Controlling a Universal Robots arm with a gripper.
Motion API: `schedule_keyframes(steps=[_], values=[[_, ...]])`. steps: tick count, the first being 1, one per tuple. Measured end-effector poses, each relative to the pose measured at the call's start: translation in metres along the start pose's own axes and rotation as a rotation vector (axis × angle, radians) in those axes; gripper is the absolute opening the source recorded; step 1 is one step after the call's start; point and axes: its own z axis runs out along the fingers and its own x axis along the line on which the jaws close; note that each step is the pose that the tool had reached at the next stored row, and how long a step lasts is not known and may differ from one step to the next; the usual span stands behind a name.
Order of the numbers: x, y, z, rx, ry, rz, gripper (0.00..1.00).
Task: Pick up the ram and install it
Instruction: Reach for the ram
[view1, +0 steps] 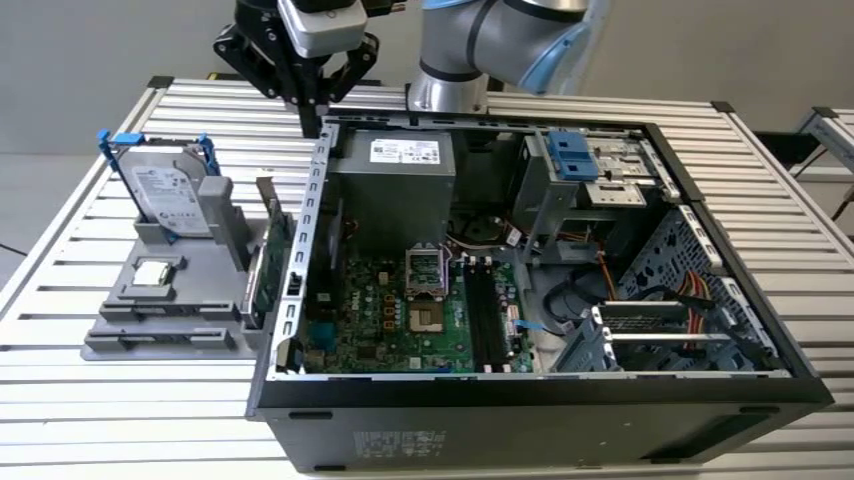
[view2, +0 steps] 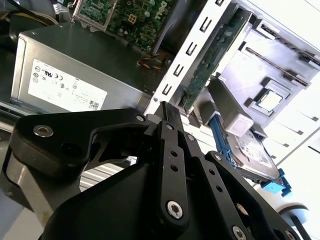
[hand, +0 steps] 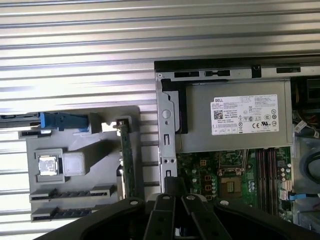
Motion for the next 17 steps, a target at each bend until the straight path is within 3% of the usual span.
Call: schedule_keyframes(steps=[17], values=[[0.0084, -0.0006, 0.0006, 0.0001, 0.0003, 0.000, 0.00]])
